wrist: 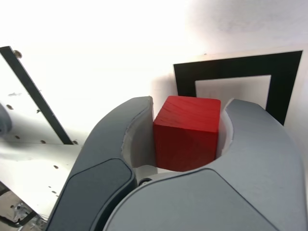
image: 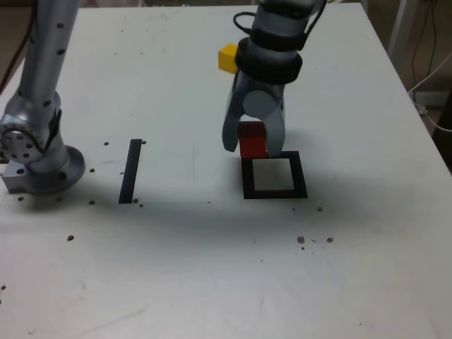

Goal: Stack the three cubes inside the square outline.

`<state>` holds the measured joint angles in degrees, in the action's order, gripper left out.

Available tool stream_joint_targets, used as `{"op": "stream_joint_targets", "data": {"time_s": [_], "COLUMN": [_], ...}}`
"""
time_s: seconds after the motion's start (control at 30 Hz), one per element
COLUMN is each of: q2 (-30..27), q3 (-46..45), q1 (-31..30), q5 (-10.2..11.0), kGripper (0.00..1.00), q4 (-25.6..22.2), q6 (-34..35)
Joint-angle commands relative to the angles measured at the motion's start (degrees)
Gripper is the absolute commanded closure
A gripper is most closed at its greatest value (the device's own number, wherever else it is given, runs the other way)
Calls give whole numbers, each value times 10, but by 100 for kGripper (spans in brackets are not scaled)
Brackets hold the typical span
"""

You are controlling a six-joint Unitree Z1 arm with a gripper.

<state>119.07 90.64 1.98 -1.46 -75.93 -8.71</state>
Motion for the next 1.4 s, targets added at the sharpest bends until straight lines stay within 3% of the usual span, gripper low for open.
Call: {"op": "stream_joint_targets", "data": {"time_s": [0.0,0.7,0.8,0.97,1.03,1.23,1.37], "q2": [14,53,55,57,57,55,42], "q3": [10,32,31,26,23,14,-2], "q1": [-2,-20,-20,-20,-19,-17,-7], "q5": [-4,-33,-33,-32,-32,-30,-17], "kGripper": [70,68,55,14,4,1,1], "q4": [3,17,22,31,33,33,32], "q6": [2,19,19,15,14,14,16]}}
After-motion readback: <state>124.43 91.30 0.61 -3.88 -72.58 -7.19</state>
